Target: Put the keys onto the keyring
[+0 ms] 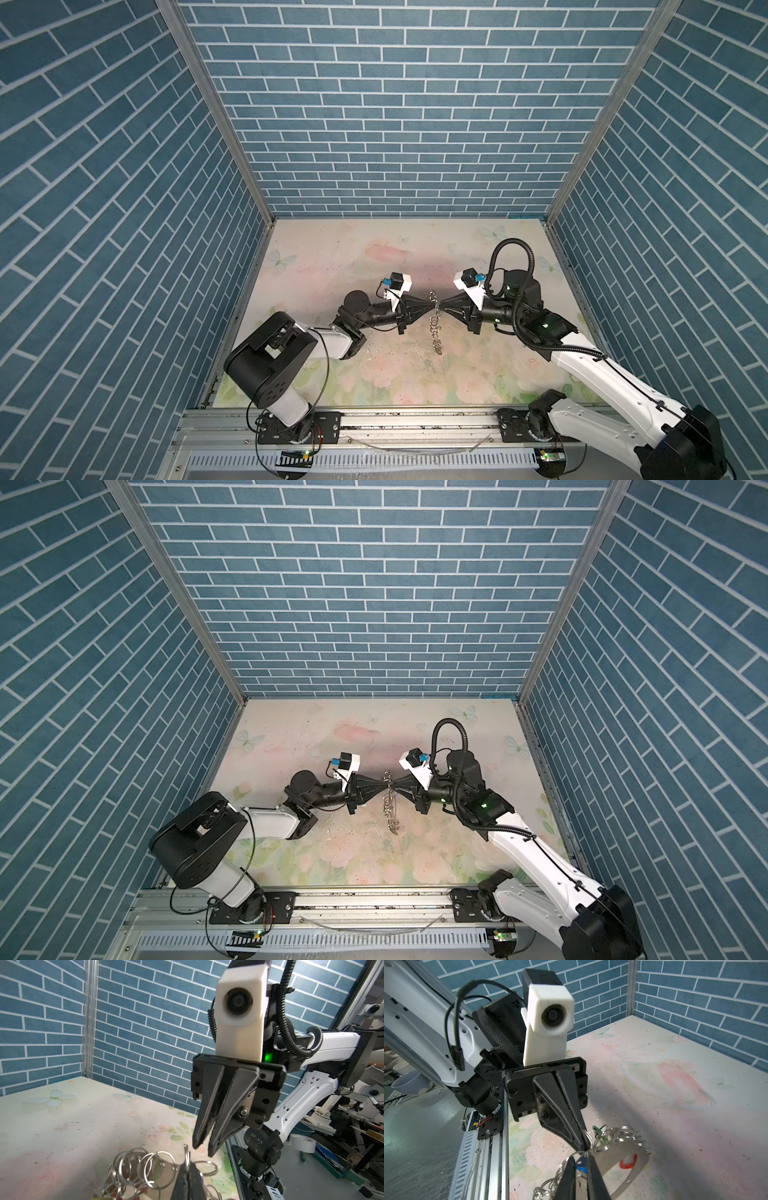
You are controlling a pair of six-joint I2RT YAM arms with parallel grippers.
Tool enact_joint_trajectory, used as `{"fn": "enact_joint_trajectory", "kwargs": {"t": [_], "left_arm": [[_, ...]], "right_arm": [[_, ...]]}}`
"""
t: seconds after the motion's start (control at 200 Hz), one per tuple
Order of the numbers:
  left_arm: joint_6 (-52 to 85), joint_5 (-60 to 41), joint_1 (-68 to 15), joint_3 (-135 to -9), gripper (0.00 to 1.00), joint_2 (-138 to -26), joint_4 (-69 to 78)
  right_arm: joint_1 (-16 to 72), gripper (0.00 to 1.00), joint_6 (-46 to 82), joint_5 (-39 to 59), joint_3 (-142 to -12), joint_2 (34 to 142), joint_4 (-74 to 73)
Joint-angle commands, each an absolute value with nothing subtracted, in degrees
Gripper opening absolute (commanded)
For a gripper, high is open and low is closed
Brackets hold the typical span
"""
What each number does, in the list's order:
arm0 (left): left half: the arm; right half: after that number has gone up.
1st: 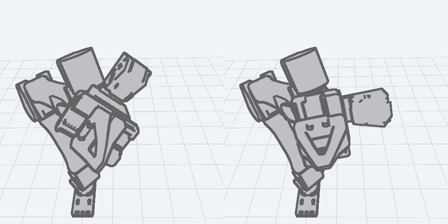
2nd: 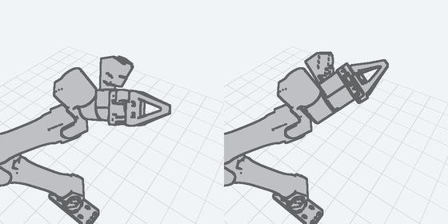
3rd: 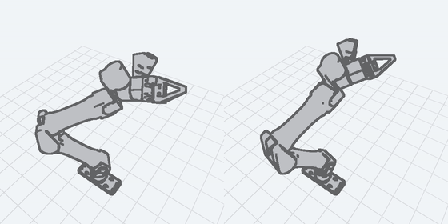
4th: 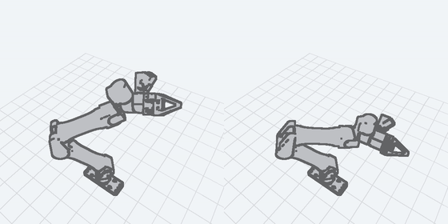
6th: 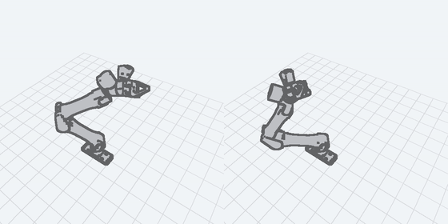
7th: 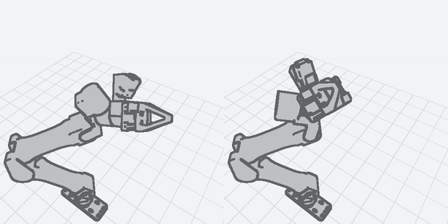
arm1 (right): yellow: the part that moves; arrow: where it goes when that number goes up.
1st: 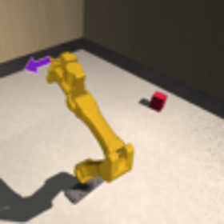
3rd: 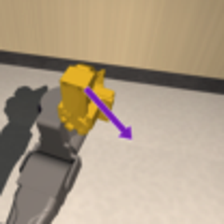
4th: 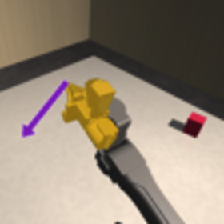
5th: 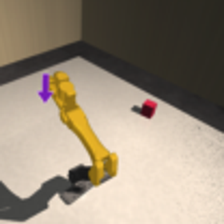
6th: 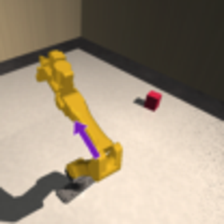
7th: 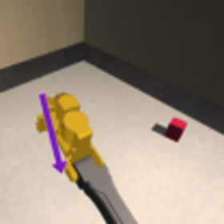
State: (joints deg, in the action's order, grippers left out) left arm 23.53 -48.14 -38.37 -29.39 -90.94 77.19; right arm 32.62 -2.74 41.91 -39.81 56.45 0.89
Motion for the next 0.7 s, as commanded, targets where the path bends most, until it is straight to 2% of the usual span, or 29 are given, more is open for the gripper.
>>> {"fn": "enact_joint_trajectory", "kwargs": {"t": [0.0,0.325,0.695], "left_arm": [[23.78,-50.21,-38.14,-31.16,0.0,-88.86,80.51],[23.89,-52.69,-38.23,-31.35,0.0,-88.31,80.51],[23.51,-54.17,-39.46,-31.79,0.0,-88.77,80.51]], "right_arm": [[32.04,0.16,-1.04,44.44,-37.81,54.69,-1.74],[31.72,0.2,0.23,46.91,-36.39,53.83,-5.53],[31.73,0.17,1.08,51.05,-36.92,56.47,-6.47]]}}
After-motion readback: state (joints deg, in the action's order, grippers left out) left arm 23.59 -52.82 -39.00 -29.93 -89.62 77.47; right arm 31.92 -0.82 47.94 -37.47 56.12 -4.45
